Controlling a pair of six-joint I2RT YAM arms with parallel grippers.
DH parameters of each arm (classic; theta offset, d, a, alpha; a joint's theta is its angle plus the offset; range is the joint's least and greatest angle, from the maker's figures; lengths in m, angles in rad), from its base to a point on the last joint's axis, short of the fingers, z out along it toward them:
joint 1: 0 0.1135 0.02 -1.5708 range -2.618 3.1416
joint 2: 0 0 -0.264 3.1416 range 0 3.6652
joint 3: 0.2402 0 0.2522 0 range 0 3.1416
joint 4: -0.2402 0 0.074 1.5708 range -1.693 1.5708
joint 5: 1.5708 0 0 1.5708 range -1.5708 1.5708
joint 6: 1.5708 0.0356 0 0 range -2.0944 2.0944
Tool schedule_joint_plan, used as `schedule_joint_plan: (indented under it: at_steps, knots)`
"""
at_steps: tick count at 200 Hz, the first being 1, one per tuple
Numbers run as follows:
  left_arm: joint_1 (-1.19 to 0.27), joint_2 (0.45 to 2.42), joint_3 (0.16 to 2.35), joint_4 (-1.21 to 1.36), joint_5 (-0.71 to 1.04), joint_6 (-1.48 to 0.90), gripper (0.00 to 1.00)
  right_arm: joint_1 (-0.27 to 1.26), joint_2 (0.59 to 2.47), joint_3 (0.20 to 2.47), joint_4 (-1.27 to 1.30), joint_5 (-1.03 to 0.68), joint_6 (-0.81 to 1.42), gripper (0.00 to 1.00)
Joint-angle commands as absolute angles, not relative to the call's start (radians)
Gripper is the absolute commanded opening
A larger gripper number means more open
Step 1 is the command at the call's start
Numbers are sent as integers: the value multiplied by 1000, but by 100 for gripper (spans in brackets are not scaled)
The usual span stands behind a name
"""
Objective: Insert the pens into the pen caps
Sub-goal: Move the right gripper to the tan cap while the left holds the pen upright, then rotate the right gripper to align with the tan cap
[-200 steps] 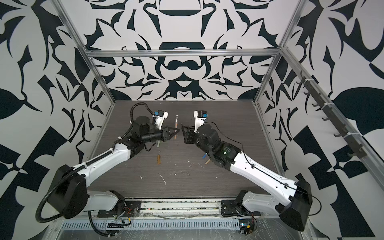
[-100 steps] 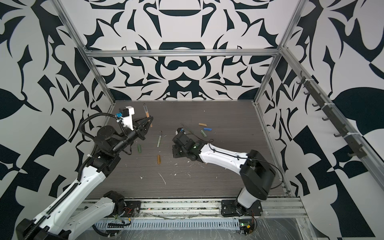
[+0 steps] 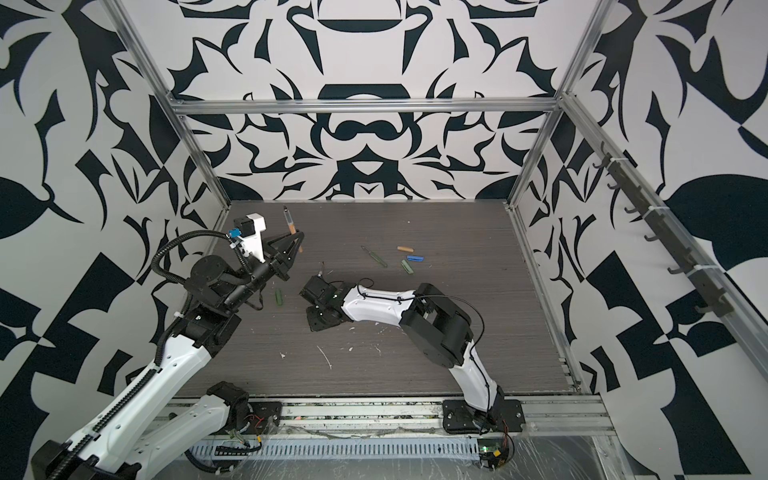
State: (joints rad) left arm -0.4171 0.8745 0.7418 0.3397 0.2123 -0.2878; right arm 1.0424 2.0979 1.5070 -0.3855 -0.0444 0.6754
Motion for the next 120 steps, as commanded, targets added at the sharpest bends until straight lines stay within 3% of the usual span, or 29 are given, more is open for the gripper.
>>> schedule_joint_plan:
  at_steps: [1,96,120]
  knots:
    - [-417,864,739,367,219,-293,12,1040,2092,1569,-416,-6,667,27]
    - [-417,866,742,363,224,-299,12,1040,2190,1655,-490,37,643,29]
    - [-417,867,742,358,224,-297,12,1040,2178,1646,-512,92,631,24]
